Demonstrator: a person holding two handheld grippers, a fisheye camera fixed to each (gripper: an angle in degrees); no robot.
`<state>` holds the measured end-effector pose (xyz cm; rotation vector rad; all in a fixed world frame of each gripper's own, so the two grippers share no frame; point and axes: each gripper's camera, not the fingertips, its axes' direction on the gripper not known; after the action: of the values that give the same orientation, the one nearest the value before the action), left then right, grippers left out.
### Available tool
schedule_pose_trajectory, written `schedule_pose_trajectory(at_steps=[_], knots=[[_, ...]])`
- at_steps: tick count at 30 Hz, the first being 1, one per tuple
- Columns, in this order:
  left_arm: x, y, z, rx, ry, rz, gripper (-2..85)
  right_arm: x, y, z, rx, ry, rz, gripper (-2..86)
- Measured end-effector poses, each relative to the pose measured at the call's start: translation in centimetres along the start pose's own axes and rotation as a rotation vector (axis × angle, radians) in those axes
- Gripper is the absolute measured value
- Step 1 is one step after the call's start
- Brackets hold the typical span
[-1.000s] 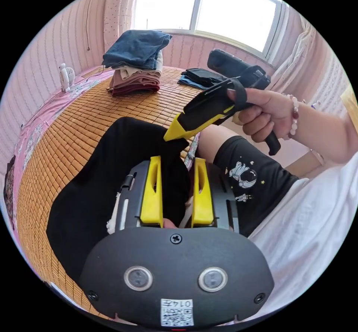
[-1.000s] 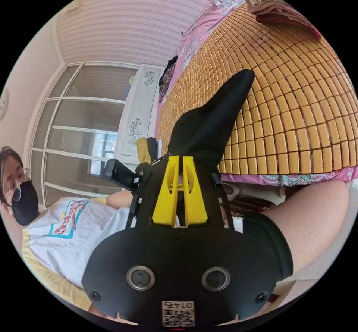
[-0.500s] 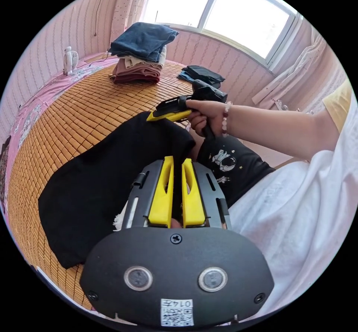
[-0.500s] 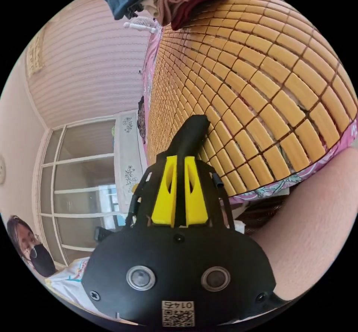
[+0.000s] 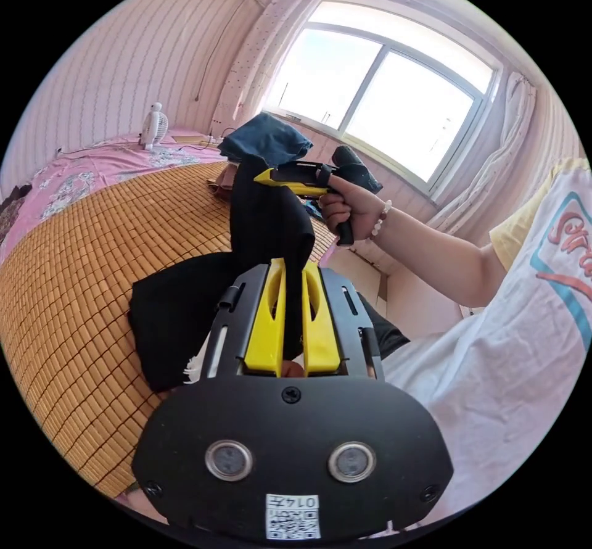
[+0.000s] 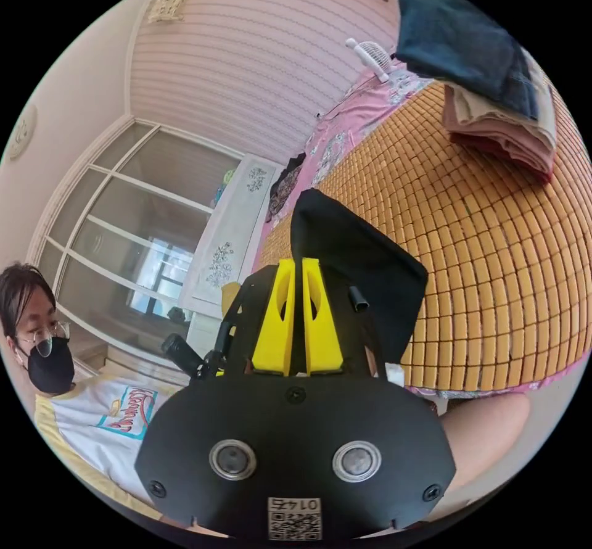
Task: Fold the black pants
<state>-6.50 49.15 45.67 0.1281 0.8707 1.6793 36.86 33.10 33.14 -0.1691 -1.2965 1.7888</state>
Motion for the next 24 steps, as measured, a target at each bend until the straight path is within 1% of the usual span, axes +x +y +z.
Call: schedule_pose_trajectory(at_steps=[2,3,4,5,6,9,11,13,15,16,18,19,22,24], knots=[[-2.4,2.1,-2.6,-0.01,-0.072,-0.074,6.7,-2.0,-0.3,6.8,-0.084,-0.039,-0.06,6.2],[-4.3,4.0,-4.3,-0.02,-0.128,-0.153,6.9,-2.3,-0.2,8.6,-0.109,-0.054,-0.071,7.4],[-5.3,5.1,-5.2,-0.024,-0.158,-0.194,6.9,-2.6,0.1,11.8,-0.174,-0.064,-0.093,8.0],[-7.3,7.4,-6.8,-0.027,-0.212,-0.279,5.9,-2.7,0.6,14.3,-0.227,-0.043,-0.111,8.2],[-9.1,9.5,-8.4,-0.007,-0.236,-0.354,5.2,-2.7,1.0,15.2,-0.242,-0.026,-0.113,8.2],[-12.4,13.1,-11.4,0.054,-0.222,-0.495,4.4,-3.1,4.0,16.8,-0.287,0.035,-0.184,7.3],[-13.8,13.7,-12.0,0.085,-0.176,-0.509,4.3,-3.0,7.3,17.4,-0.366,0.134,-0.243,6.8],[-15.3,13.3,-11.5,0.084,-0.167,-0.533,4.8,-2.5,9.7,17.3,-0.406,0.228,-0.26,6.9],[-17.2,11.4,-9.8,0.051,-0.166,-0.514,7.4,-1.7,11.5,16.1,-0.346,0.32,-0.235,7.5],[-17.6,10.8,-9.3,0.043,-0.169,-0.507,8.3,-1.0,12.4,15.1,-0.281,0.361,-0.207,7.9],[-19.9,8.2,-6.6,-0.024,-0.157,-0.508,12.9,-0.1,13.5,14.1,-0.184,0.399,-0.176,8.5],[-20.5,7.5,-5.8,-0.046,-0.146,-0.507,13.2,0.6,14.1,13.8,-0.132,0.41,-0.161,9.2],[-22.7,4.4,-2.3,-0.12,-0.13,-0.477,15.2,2.5,14.8,15.0,-0.119,0.427,-0.087,13.3],[-24.1,2.9,0.3,-0.223,-0.161,-0.459,16.1,3.0,15.0,16.2,-0.118,0.469,-0.072,15.2]])
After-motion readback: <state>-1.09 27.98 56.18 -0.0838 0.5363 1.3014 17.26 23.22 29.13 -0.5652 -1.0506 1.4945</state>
